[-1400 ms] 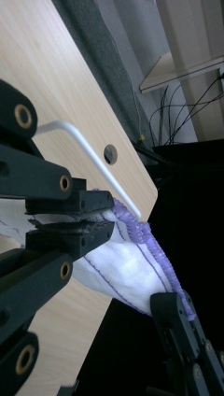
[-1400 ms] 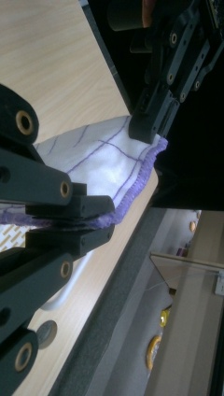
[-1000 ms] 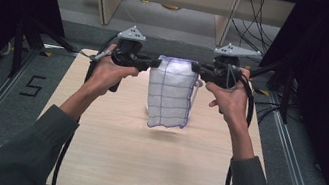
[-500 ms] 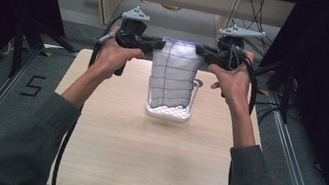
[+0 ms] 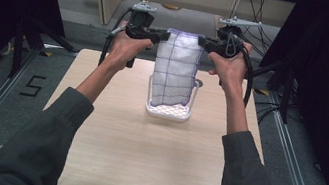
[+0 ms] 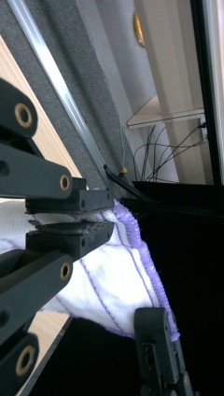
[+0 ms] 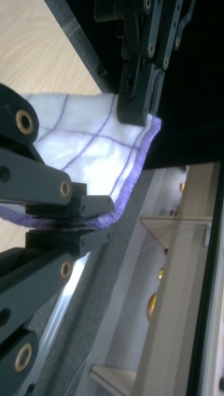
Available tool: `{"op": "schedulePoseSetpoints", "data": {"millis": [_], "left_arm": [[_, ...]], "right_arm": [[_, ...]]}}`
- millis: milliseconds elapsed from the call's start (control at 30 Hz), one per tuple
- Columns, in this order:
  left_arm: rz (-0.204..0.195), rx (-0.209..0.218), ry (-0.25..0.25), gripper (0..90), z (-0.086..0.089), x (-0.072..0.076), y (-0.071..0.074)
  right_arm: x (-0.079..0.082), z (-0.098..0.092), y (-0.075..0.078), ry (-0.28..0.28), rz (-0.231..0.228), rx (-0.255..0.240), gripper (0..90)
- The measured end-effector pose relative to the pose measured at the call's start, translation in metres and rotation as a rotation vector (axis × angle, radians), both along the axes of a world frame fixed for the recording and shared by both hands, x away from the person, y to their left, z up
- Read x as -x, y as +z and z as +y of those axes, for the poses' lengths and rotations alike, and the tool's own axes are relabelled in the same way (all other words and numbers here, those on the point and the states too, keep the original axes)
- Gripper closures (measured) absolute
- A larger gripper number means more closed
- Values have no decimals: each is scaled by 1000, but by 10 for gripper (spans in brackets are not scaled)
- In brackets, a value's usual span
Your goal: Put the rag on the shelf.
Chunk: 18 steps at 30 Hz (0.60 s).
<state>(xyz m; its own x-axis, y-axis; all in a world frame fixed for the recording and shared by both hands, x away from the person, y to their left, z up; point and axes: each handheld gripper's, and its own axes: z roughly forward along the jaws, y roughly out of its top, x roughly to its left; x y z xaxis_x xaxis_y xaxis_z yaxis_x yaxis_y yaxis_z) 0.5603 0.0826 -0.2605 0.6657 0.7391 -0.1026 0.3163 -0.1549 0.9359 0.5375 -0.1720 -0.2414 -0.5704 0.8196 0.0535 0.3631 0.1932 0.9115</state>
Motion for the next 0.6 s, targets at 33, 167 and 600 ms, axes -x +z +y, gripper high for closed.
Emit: {"op": "schedulePoseSetpoints", "data": {"millis": [33, 167, 600], "left_arm": [[0, 4, 1, 834, -1, -4, -2], [8, 24, 16, 832, -5, -18, -17], [100, 29, 19, 828, -7, -48, -57]], "right_arm": [[-4, 0, -3, -8, 2, -3, 859], [-18, 1, -12, -30, 7, -15, 857], [-52, 4, -50, -85, 80, 20, 855]]}}
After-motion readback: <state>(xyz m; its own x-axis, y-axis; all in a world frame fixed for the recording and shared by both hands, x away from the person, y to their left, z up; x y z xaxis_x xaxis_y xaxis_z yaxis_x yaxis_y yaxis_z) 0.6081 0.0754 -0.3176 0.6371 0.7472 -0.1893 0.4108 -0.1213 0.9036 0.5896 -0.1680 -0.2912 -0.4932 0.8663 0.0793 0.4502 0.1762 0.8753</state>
